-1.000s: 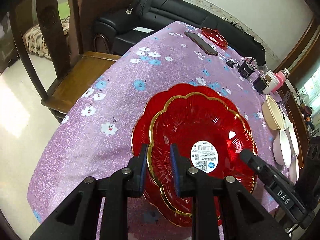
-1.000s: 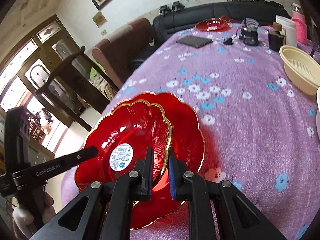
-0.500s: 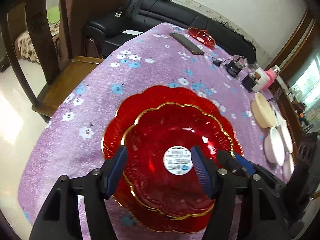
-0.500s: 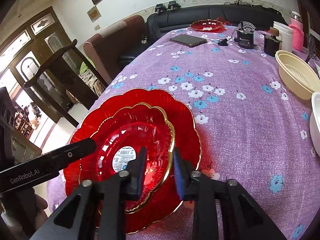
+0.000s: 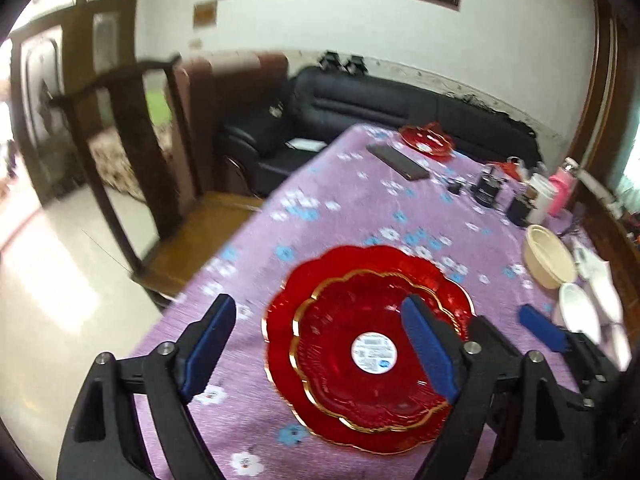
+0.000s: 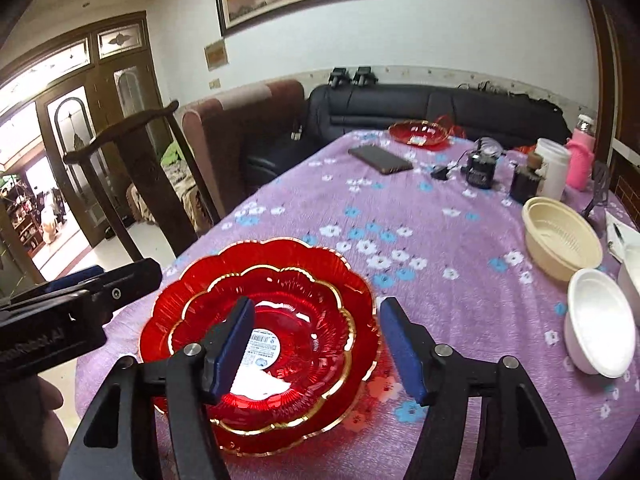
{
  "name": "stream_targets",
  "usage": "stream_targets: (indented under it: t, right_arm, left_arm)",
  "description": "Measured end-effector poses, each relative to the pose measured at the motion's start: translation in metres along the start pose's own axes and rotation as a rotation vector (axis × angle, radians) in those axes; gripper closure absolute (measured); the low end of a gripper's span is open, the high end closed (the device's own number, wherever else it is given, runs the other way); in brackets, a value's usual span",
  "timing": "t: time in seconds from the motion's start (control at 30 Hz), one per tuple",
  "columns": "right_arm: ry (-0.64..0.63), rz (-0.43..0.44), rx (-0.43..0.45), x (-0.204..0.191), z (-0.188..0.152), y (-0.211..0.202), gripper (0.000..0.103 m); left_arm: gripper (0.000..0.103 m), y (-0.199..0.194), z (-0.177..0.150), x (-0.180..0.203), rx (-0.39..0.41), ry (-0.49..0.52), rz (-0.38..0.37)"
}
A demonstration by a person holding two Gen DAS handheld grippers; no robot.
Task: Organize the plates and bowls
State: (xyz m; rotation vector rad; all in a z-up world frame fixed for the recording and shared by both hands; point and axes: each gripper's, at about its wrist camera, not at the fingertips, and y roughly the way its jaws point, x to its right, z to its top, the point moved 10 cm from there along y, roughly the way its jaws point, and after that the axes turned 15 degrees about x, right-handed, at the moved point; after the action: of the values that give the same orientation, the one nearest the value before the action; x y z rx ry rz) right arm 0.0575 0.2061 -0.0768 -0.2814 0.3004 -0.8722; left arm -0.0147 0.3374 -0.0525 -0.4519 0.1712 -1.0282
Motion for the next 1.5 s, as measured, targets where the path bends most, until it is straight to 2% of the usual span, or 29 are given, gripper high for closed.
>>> stream_targets:
  t: [0.17,0.5,0.97,1.17,1.27,1.4,1.5]
  right_arm:
    - [0.035,-0.023,0.015,0.020,-0.001,-0.018,0.025]
    - [0.184,-0.081,0.002,0.079,-0.013,-0.038,0.025]
    - [0.280,-0.157,0.029,0.147,-0.017,-0.068,0.023]
    - [0.312,-0.208,0.046,0.181,-0.020,-0.086,0.023]
    - [0.327,-0.241,0.051,0.201,-0.022,-0.095,0.023]
    - [0.351,-0.282,0.058,0.227,-0.027,-0.109,0.023]
    - [0.366,-0.322,0.069,0.247,-0.032,-0.123,0.023]
  left_arm:
    - [0.017,-0.010,0.004,0.011,0.029,0.067,0.047]
    - [0.016,-0.017,-0.003,0.063,0.034,0.201,0.014]
    - [0.016,-0.020,-0.013,0.127,0.022,0.318,-0.044]
    - [0.016,-0.024,-0.024,0.156,0.012,0.389,-0.092]
    - [0.013,-0.028,-0.029,0.169,0.020,0.427,-0.113]
    - [0.012,-0.030,-0.035,0.182,0.008,0.446,-0.146]
    - [0.012,-0.033,-0.042,0.191,-0.015,0.448,-0.201]
